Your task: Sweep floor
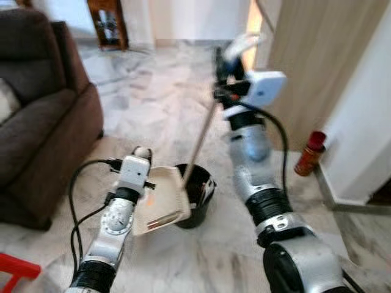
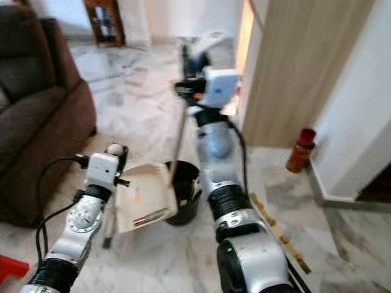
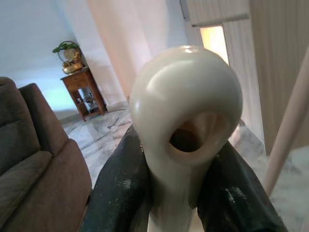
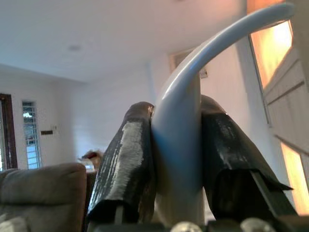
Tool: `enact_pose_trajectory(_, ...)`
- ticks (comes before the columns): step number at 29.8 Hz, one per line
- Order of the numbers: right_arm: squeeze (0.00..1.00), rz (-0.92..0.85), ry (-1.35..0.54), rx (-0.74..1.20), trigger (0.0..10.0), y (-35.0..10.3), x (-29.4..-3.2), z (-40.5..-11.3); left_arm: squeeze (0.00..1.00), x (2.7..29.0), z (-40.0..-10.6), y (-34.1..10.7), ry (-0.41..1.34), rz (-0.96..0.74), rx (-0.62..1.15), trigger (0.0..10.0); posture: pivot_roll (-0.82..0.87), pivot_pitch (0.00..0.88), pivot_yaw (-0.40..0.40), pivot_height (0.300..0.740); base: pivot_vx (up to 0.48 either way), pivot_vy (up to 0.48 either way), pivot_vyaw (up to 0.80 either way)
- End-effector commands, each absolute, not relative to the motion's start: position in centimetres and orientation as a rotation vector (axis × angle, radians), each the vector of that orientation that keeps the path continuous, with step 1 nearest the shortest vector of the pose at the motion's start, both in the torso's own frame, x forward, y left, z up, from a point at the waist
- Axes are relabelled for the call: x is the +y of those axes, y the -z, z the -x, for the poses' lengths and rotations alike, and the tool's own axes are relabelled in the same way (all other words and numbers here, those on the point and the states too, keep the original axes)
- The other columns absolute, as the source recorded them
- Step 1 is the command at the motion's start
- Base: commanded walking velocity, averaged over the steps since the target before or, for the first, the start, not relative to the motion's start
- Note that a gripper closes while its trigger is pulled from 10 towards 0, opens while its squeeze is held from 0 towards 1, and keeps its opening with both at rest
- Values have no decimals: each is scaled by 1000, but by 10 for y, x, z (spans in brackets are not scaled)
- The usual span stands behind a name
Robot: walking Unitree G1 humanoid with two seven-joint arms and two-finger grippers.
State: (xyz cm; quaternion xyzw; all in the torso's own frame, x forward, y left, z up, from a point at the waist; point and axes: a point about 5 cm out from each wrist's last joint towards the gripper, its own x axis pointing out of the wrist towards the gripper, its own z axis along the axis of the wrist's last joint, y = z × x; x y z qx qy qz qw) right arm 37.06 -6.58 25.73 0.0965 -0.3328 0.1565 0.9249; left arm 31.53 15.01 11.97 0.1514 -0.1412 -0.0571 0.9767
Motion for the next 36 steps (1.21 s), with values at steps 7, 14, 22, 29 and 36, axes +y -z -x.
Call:
enact_pose_trajectory(7, 0, -238, -381, -779, 10000, -280, -48, -363, 0, 154, -318, -136, 98, -317, -361, 10000, 109, 0, -12, 740, 284, 0, 0)
enact_pose_trajectory(14, 0, -243, -392, -779, 10000, -281, -45, -363, 0, 155, -317, -136, 89, -319, -365, 10000, 119, 0, -20, 740, 284, 0, 0)
enact_pose_trajectory(22, 0, -252, -406, -783, 10000, -282, -41, -362, 0, 157, -316, -137, 79, -320, -369, 10000, 119, 0, -22, 740, 285, 0, 0)
enact_pose_trajectory(29, 0, -253, -408, -784, 10000, -282, -41, -362, 0, 157, -316, -138, 80, -320, -375, 10000, 120, 0, -22, 740, 286, 0, 0)
enact_pose_trajectory(36, 0, -261, -411, -794, 10000, -284, -40, -361, 0, 157, -316, -139, 77, -325, -381, 10000, 124, 0, -23, 740, 284, 0, 0)
